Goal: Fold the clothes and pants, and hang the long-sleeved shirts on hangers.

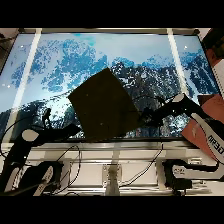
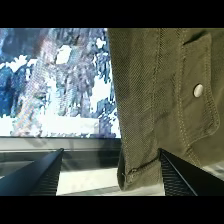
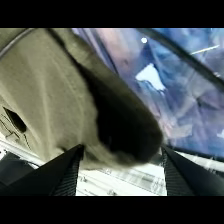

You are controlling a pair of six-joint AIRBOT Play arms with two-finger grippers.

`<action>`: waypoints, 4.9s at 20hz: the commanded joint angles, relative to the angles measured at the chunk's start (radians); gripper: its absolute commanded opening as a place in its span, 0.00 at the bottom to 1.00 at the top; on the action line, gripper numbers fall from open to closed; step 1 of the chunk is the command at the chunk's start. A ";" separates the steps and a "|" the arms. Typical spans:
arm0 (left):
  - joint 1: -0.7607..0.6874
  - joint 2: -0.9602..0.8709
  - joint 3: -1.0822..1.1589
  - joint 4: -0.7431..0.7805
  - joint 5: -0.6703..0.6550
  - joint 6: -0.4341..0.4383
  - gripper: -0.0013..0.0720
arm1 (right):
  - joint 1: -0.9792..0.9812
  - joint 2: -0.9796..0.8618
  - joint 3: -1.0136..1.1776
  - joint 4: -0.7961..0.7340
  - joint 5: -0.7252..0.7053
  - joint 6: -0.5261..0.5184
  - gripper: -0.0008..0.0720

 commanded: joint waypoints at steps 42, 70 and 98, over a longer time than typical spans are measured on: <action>-0.131 0.180 0.816 -0.517 0.089 0.348 0.05 | 0.095 0.959 0.541 0.023 -0.132 -0.168 0.06; 0.103 -0.603 0.735 0.025 -0.266 0.246 0.05 | 0.227 0.124 0.364 -0.156 -0.085 -0.101 0.06; 0.016 -0.602 0.679 0.226 -0.303 0.184 0.68 | 0.149 0.135 0.500 -0.327 -0.240 -0.040 0.53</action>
